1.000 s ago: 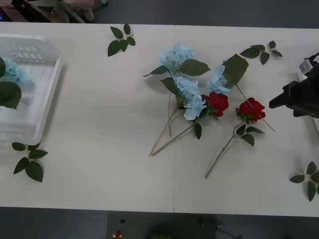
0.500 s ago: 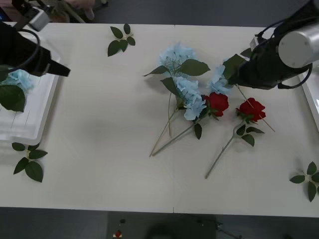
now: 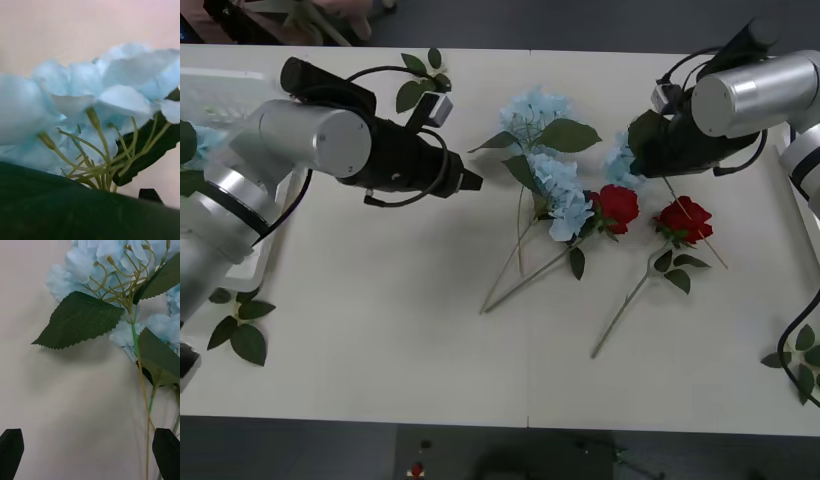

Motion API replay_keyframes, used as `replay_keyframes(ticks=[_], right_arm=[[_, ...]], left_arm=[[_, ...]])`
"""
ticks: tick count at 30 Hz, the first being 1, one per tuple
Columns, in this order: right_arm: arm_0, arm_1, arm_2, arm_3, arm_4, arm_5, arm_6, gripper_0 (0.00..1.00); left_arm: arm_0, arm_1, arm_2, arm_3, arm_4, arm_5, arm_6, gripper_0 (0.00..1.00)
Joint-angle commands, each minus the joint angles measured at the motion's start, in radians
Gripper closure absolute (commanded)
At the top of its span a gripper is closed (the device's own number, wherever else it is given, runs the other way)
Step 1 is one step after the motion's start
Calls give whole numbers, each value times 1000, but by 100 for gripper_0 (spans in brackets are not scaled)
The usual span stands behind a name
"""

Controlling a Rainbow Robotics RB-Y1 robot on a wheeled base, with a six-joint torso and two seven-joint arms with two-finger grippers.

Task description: Put the red flowers into the right box and the blue flowers into the left box

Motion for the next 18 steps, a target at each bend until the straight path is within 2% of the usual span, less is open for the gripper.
replay_keyframes(ticks=[1,7,12,16,17,18], right_arm=[[-41,-32,67,-1,-1,-31,47,29],[-47,-72,188,-4,-7,-74,75,29],[-48,-109,217,-27,-26,-76,88,30],[-48,-110,217,-6,-27,-83,99,61],[-50,-109,217,3,-29,-88,98,79],[-50,-107,217,6,-29,-91,95,88]], left_arm=[[-87,-65,18,130,-64,-77,42,0],[-180,-154,2,306,-72,-206,40,0],[-243,-198,-59,378,2,-237,42,0],[-249,-206,-104,383,29,-277,45,0],[-249,-209,-123,384,28,-286,45,0],[-249,-209,-133,384,28,-292,45,0]])
